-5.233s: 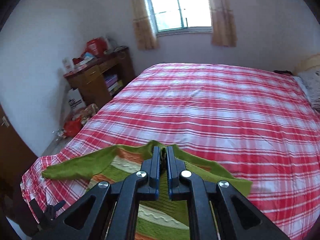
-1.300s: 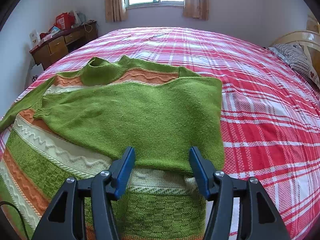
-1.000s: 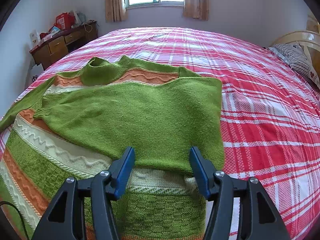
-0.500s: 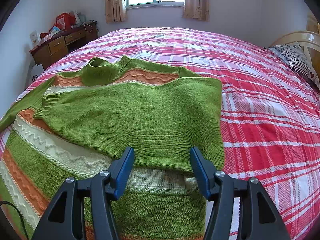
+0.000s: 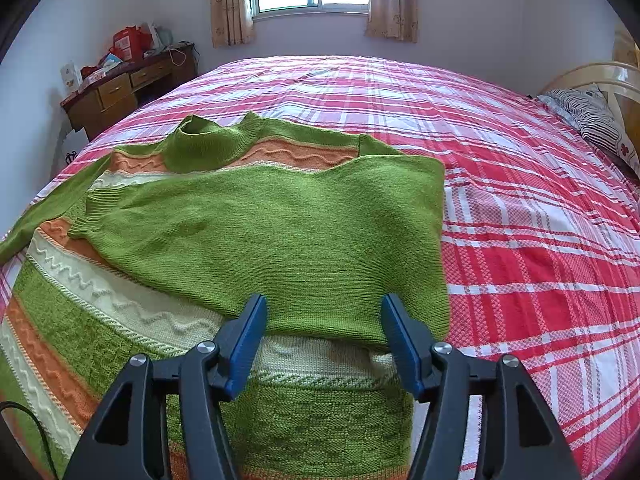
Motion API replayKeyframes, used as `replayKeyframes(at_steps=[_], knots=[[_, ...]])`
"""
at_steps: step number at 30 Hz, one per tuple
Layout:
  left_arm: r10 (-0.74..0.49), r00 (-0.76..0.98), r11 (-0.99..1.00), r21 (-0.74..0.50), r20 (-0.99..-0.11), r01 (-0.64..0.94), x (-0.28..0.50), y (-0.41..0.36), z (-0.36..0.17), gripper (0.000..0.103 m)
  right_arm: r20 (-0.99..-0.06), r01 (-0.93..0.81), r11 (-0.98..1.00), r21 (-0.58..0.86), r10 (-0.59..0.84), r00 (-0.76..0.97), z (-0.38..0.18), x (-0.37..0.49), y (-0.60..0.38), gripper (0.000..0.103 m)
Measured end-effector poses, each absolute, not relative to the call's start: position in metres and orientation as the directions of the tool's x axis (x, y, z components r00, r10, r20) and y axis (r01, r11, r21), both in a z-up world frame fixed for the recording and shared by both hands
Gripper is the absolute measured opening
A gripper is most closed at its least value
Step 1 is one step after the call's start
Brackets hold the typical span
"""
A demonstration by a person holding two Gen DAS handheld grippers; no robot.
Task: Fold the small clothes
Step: 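Close the left gripper on the other sleeve cuff and lift it, then carry the held sleeve across the sweater body and lay it down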
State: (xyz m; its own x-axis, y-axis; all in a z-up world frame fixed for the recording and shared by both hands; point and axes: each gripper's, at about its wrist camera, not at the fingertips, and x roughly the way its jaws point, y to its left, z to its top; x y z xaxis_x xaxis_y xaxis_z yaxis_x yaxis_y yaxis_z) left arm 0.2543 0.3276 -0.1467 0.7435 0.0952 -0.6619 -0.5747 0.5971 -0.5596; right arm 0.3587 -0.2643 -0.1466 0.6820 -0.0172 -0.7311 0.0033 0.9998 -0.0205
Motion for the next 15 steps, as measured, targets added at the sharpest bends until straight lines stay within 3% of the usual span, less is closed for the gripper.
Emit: replayKeyframes(at_steps=[15], knots=[[0.096,0.838,0.772,-0.491,-0.537,-0.403,0.274,0.275,-0.045,0.006,-0.727,0.004,0.999,-0.034,-0.028,0.686,-0.145,0.360,-0.261,0.062]])
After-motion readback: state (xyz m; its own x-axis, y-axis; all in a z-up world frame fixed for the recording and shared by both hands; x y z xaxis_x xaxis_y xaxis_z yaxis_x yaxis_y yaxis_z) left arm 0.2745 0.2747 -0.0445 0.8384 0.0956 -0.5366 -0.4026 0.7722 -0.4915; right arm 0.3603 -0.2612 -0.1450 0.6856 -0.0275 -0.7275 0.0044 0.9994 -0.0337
